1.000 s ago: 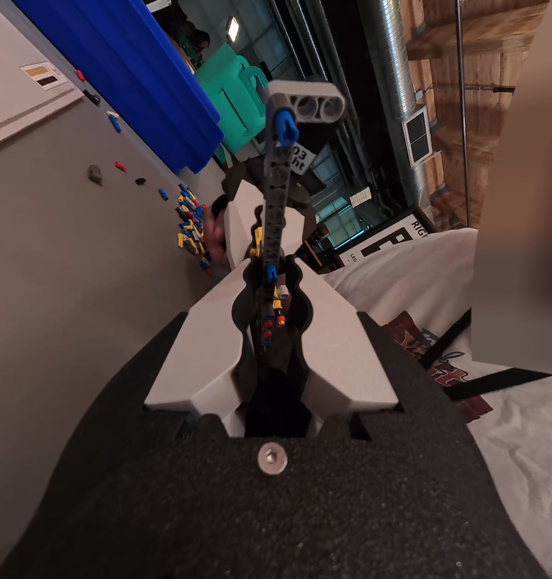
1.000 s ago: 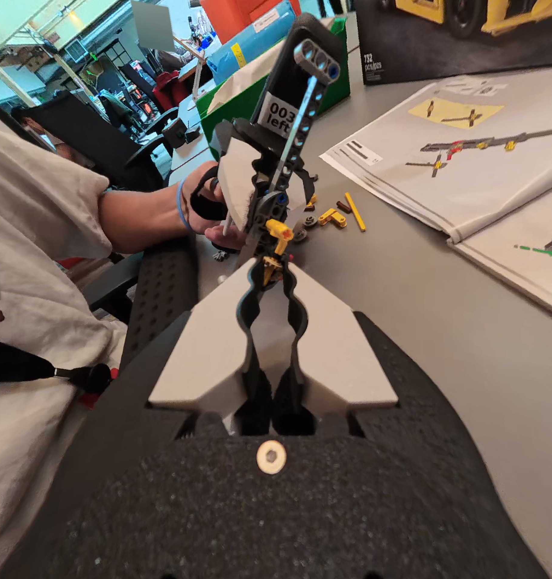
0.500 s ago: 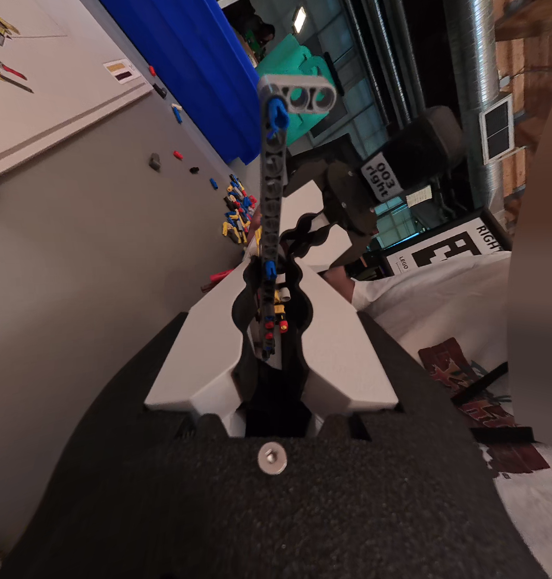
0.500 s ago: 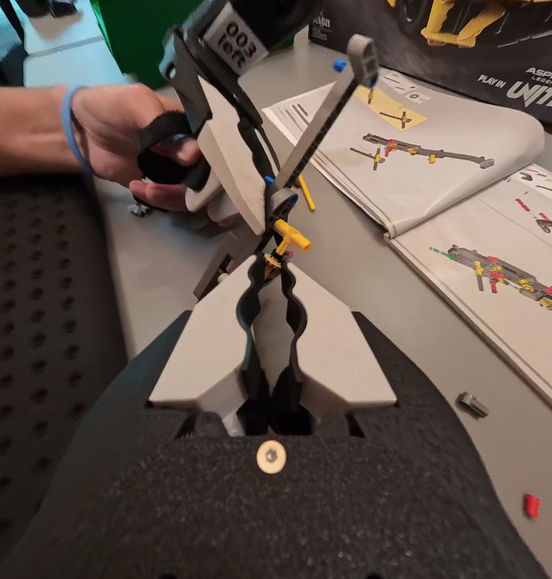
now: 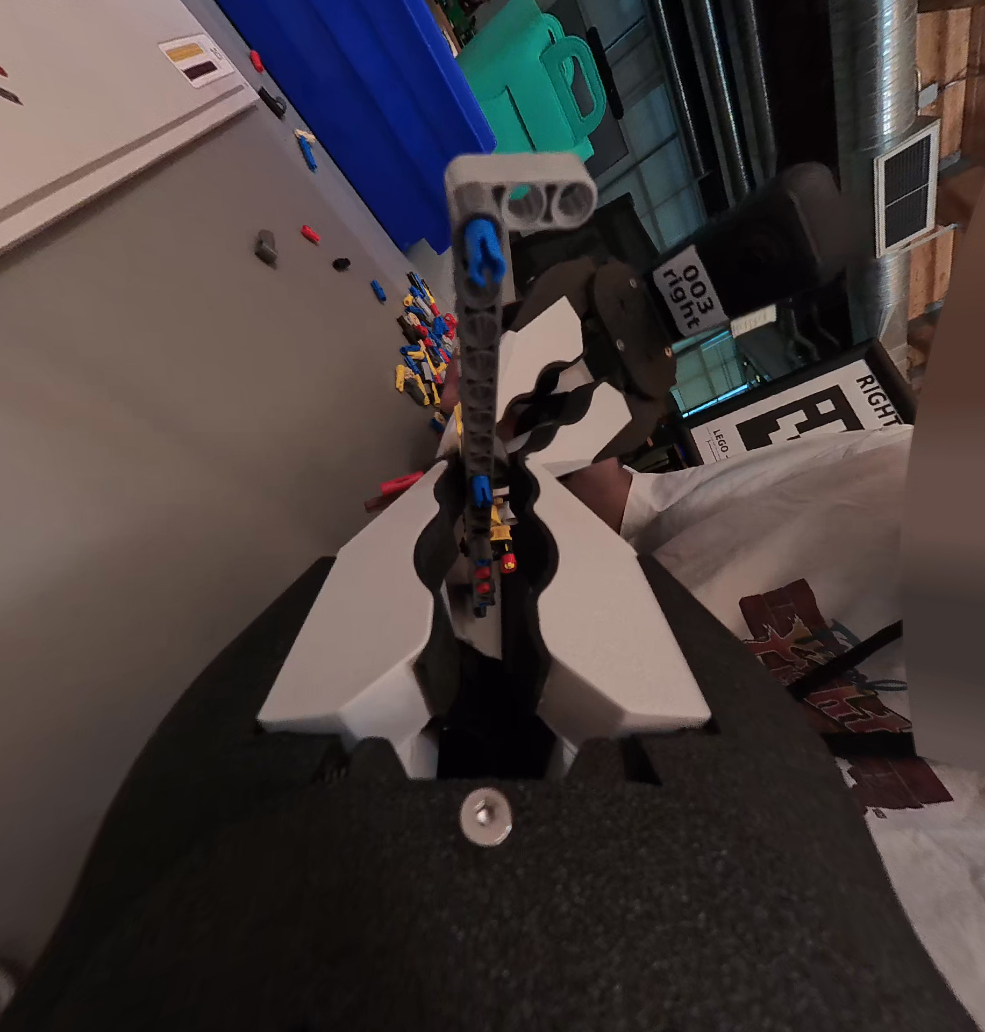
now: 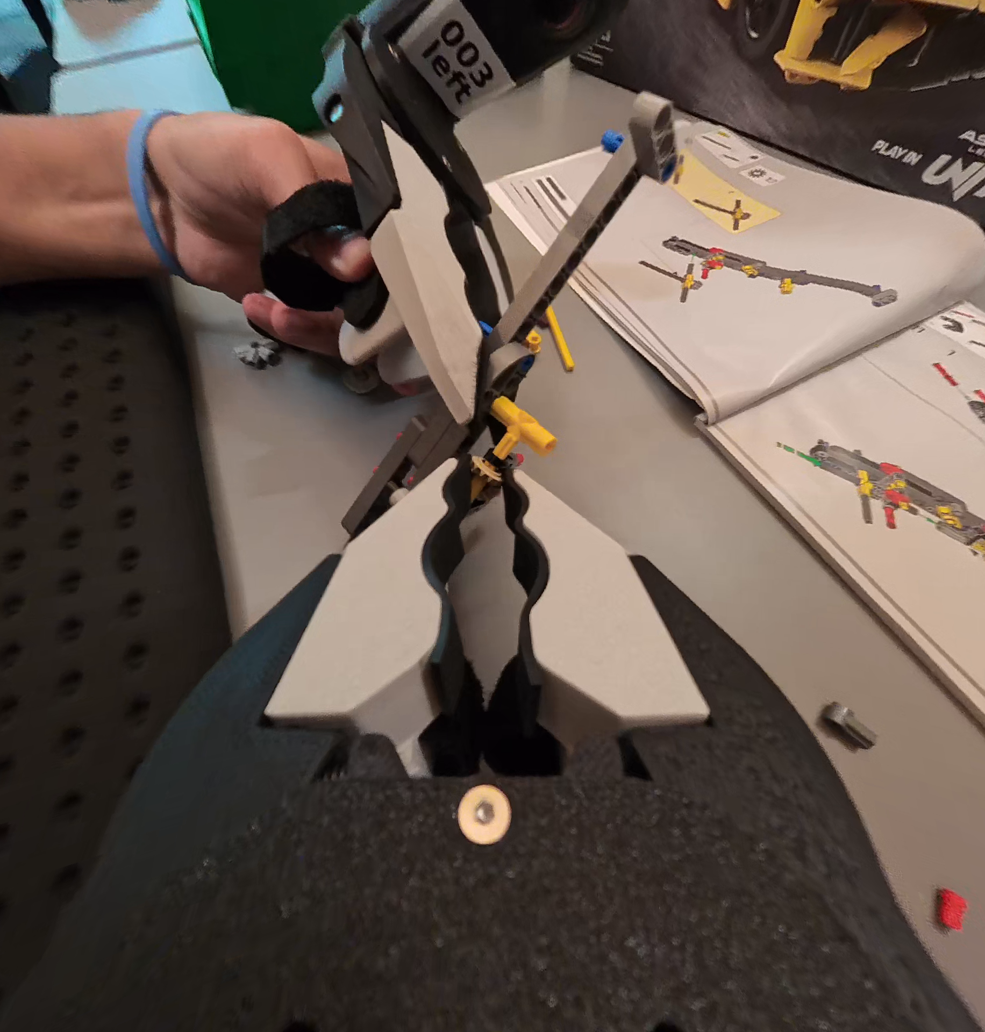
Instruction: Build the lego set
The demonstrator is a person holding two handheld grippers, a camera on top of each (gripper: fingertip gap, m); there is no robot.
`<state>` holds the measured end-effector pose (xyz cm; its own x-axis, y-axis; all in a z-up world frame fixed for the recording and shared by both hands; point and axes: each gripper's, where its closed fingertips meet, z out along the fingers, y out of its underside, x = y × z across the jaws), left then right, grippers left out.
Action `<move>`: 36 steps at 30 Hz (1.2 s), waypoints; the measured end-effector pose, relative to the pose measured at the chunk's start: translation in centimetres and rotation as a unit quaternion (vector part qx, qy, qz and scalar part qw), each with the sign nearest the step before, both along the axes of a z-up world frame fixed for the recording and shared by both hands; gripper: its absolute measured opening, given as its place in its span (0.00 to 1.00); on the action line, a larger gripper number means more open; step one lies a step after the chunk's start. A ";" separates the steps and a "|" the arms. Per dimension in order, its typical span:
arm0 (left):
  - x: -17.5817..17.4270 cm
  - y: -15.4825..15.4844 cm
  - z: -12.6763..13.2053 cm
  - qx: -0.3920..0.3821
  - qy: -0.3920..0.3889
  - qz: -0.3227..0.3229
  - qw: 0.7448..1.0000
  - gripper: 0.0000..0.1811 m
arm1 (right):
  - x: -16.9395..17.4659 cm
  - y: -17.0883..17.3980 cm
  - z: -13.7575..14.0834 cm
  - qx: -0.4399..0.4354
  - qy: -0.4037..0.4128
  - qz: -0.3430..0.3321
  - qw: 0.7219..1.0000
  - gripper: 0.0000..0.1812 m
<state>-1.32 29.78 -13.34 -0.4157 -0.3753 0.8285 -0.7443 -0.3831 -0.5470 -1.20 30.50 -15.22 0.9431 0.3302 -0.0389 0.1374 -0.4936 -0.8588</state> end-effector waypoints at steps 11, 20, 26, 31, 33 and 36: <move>-0.4 0.6 0.2 0.002 -0.012 -0.019 1.000 0.08 | 0.5 -2.9 2.0 0.037 0.095 0.055 0.993 0.16; -0.2 1.0 -0.5 -0.002 0.010 -0.015 1.000 0.08 | -2.8 -6.5 -3.3 -0.017 -0.177 0.108 0.978 0.27; -0.2 0.6 -0.6 0.009 0.009 -0.016 1.000 0.08 | -2.7 -4.9 -4.2 -0.050 -0.277 0.141 0.949 0.27; 0.0 0.9 -0.9 0.017 0.015 -0.007 1.000 0.08 | -2.9 -4.6 -4.8 -0.080 -0.316 0.174 0.929 0.21; -0.1 0.9 -0.9 0.018 0.016 -0.007 1.000 0.08 | -3.1 -4.5 -5.1 -0.089 -0.327 0.183 0.923 0.18; -0.2 1.0 -1.0 0.020 0.017 -0.007 1.000 0.08 | -3.3 -4.4 -5.0 -0.082 -0.357 0.190 0.911 0.18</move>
<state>-1.52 30.73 -14.31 -0.3929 -0.4023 0.8269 -0.7679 -0.3512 -0.5357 -4.45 26.13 -20.23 0.5671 0.6825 0.4611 0.8190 -0.4080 -0.4034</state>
